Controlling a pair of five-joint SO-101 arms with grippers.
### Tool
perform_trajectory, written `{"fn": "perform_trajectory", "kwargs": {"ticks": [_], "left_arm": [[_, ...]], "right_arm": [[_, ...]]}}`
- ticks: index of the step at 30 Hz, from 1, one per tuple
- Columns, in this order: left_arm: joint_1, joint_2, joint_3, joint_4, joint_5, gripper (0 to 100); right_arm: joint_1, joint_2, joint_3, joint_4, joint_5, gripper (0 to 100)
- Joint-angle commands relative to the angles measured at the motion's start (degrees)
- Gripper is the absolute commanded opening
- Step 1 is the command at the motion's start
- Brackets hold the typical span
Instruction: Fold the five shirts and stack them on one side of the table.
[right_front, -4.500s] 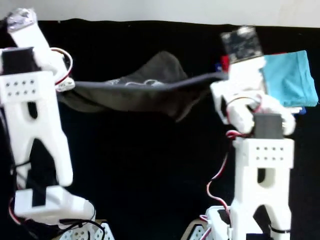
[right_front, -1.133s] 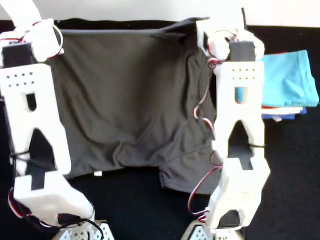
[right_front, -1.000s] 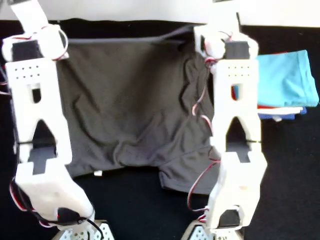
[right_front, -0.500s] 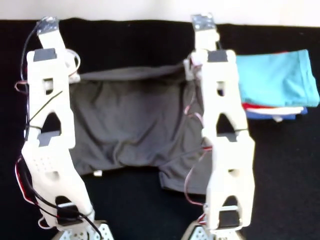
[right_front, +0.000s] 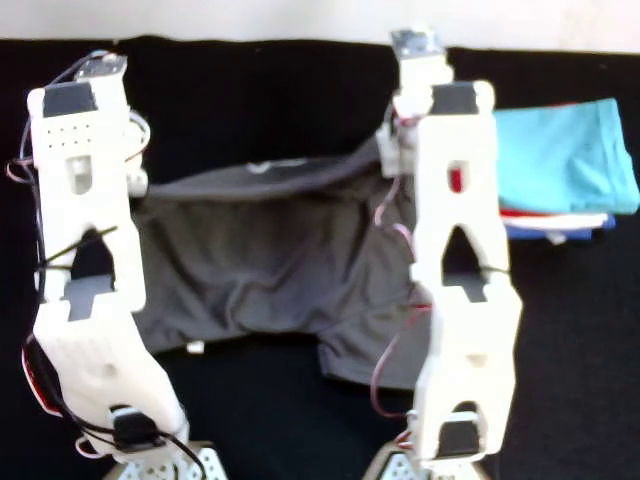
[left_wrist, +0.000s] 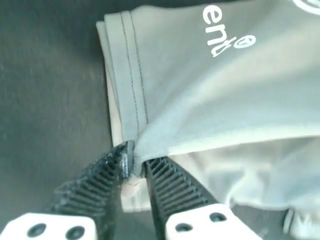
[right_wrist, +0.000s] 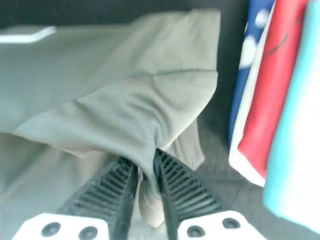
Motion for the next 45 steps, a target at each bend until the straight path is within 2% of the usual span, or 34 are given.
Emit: {"fn": "perform_trajectory", "kwargs": {"ticks": [1,6,10,17,23,29,33,37,42,45], "left_arm": [[-2.0,-5.1,-1.9,2.7,-0.7,1],[-5.6,-8.3,-1.8,3.4,-0.7,1],[-7.1,-10.2,2.8,3.9,-0.8,1],[-5.8,-19.4,22.5,3.7,-5.3,1],[-5.8,-29.9,40.0,3.5,-8.4,1],[-5.9,-39.3,53.1,-1.5,-8.5,1],[-5.5,-43.2,59.7,-4.2,-8.5,1],[-5.8,-43.7,65.5,-11.3,-8.4,1],[-5.8,-44.1,68.3,-19.3,-8.2,1],[-5.8,-44.2,64.8,-18.7,-8.1,1]], "right_arm": [[0.6,-4.4,-2.8,4.8,0.7,0.6],[0.2,-10.2,1.5,4.8,0.4,0.6],[-2.9,-22.1,16.6,4.8,0.3,0.6],[-2.5,-42.4,49.1,-5.6,0.6,0.6],[-0.5,-54.9,67.2,-8.9,0.7,0.6],[-0.5,-65.8,76.0,-8.1,0.9,0.6],[-0.4,-70.9,82.1,-8.2,4.7,0.6],[-0.4,-73.4,89.7,-12.4,5.1,0.6],[-0.3,-73.2,93.5,-19.2,5.1,0.6],[-0.3,-73.6,90.7,-20.3,5.1,0.6]]}}
